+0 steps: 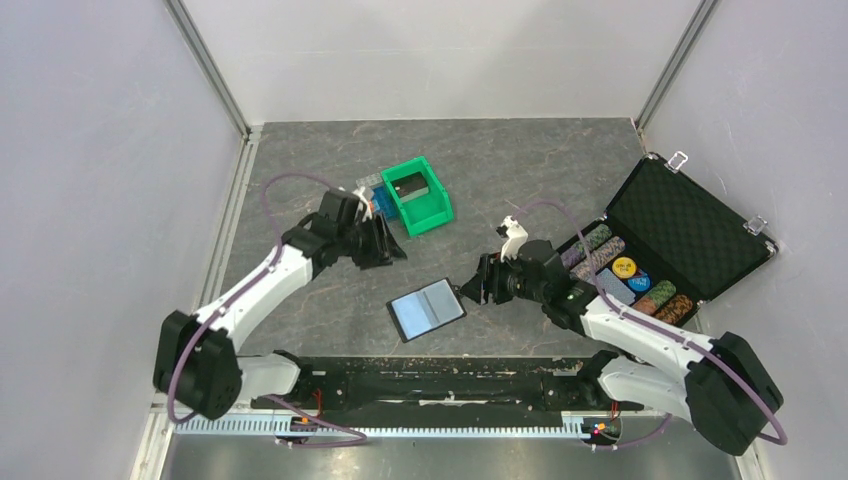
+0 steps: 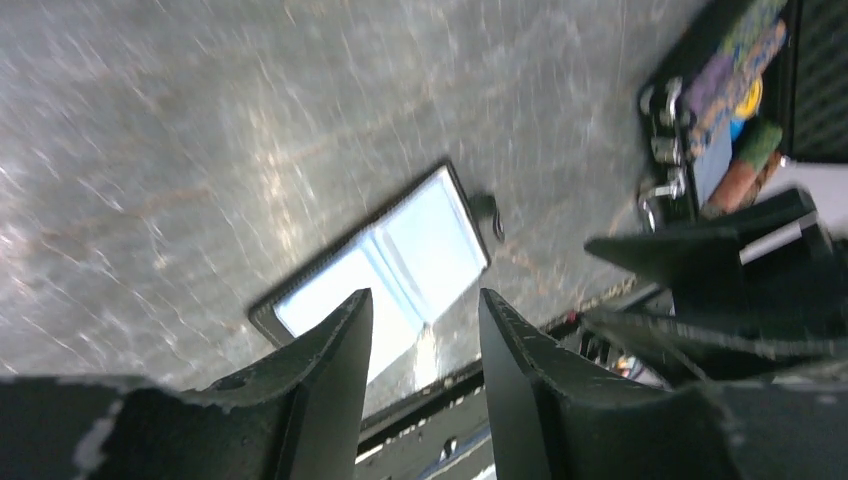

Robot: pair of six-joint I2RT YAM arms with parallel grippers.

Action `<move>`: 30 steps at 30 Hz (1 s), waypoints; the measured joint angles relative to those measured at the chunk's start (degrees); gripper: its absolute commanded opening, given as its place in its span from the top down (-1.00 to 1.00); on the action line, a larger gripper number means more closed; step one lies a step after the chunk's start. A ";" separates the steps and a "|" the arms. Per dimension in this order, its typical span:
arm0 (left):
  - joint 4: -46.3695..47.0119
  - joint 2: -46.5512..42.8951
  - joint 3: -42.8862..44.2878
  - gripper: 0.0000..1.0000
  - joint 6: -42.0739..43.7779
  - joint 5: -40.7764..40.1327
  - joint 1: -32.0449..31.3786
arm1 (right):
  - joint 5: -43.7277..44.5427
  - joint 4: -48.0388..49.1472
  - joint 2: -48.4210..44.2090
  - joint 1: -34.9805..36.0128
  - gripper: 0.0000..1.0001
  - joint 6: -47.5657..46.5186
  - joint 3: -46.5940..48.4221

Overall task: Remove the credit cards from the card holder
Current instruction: Remove the credit card from the card holder.

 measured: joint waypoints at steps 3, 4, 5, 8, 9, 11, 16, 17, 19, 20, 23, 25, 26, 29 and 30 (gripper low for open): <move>0.26 -4.42 -5.31 0.03 -0.02 1.33 -2.34 | -0.74 2.23 1.97 0.42 -0.32 1.05 -2.08; 0.35 -5.35 -6.91 0.03 -0.04 1.62 -3.02 | -0.70 2.89 2.95 0.85 -0.39 1.29 -2.36; 0.76 -6.03 -8.63 0.03 -0.04 1.99 -3.69 | -0.46 3.28 4.00 1.51 -0.45 1.57 -2.36; 1.51 -6.47 -12.96 0.03 -0.09 2.43 -4.31 | 1.62 4.26 6.75 4.94 -0.61 1.99 -2.23; 1.64 -6.47 -14.16 0.03 -0.09 2.40 -4.31 | 2.54 4.17 7.54 6.16 -0.65 1.97 -1.99; 1.88 -6.47 -16.02 0.06 -0.11 2.12 -4.28 | 5.55 3.58 9.62 8.96 -0.72 1.64 -0.50; 3.67 -6.45 -19.12 0.14 -0.87 0.96 -4.28 | 12.20 2.71 13.35 12.90 -0.60 1.18 3.56; 4.17 -6.36 -19.65 0.16 -1.14 0.96 -4.28 | 12.90 2.80 14.14 13.22 -0.56 1.16 4.09; 5.35 -6.14 -20.70 0.18 -1.51 0.96 -4.28 | 13.88 2.91 15.52 13.68 -0.50 1.05 4.68; 5.84 -5.99 -21.27 0.19 -1.57 0.98 -4.28 | 14.10 2.95 16.13 13.88 -0.47 1.03 4.90; 7.13 -5.38 -22.75 0.20 -1.62 1.01 -4.28 | 14.73 3.19 18.29 14.27 -0.41 1.07 5.44; 7.82 -4.83 -23.52 0.21 -1.77 1.03 -4.28 | 14.69 3.52 19.50 14.47 -0.41 1.20 5.73; 8.11 -4.61 -23.82 0.21 -1.92 1.03 -4.28 | 14.71 3.85 20.02 14.60 -0.41 1.27 5.84; 9.11 -4.11 -24.55 0.23 -2.03 1.05 -4.28 | 14.71 4.37 21.73 15.21 -0.42 1.49 6.29; 9.62 -3.98 -24.87 0.24 -2.05 1.07 -4.28 | 14.69 4.57 22.38 15.43 -0.41 1.57 6.45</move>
